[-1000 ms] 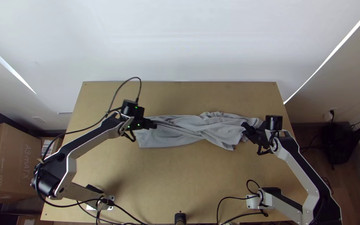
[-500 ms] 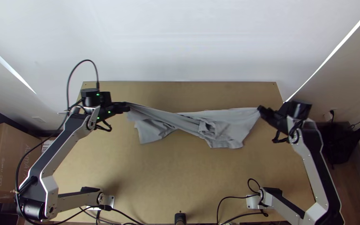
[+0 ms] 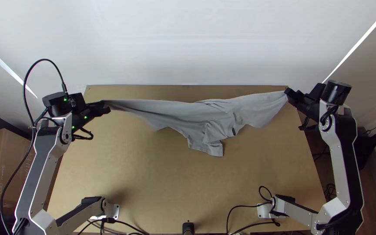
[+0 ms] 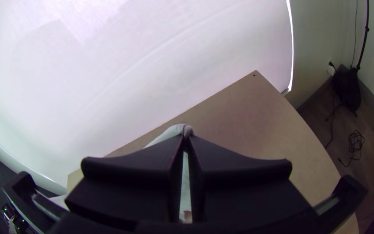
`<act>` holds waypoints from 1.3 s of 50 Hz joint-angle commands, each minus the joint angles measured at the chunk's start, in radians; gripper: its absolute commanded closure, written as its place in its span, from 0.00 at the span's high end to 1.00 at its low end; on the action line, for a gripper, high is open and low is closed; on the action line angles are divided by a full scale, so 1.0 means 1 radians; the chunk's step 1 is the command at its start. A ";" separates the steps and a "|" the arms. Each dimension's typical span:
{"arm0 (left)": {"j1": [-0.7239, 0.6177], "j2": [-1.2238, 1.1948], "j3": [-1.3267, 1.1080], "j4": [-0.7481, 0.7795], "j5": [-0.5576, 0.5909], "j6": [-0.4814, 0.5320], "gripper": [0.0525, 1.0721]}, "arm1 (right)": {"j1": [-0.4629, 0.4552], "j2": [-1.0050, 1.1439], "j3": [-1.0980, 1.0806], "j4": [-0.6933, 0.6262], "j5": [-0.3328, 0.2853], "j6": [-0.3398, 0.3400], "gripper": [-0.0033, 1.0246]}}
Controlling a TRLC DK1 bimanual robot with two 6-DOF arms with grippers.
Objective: Fold the t-shirt
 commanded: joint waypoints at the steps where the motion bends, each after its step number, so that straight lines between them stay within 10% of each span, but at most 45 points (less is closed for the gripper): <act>1: -0.003 -0.078 -0.038 -0.070 0.051 0.049 0.03 | -0.009 0.000 0.004 -0.007 0.018 -0.014 0.02; 34: -0.536 -0.261 -0.265 -0.606 0.183 0.251 0.03 | 0.000 0.005 -0.140 -0.012 0.021 -0.022 0.02; 37: -0.534 -0.230 -0.268 -0.616 0.183 0.253 0.18 | 0.000 0.009 -0.143 -0.012 0.021 -0.020 0.02; 43: -0.510 -0.100 -0.220 -0.750 0.161 0.339 0.93 | 0.000 0.011 -0.160 -0.012 0.024 -0.020 0.02; 53: -0.390 -0.075 -0.159 -0.739 0.163 0.483 0.95 | 0.001 0.003 -0.189 -0.010 0.027 -0.020 0.02; 65: -0.296 0.163 -0.010 -0.494 0.164 0.383 0.94 | 0.009 -0.004 -0.212 -0.010 0.030 -0.016 0.02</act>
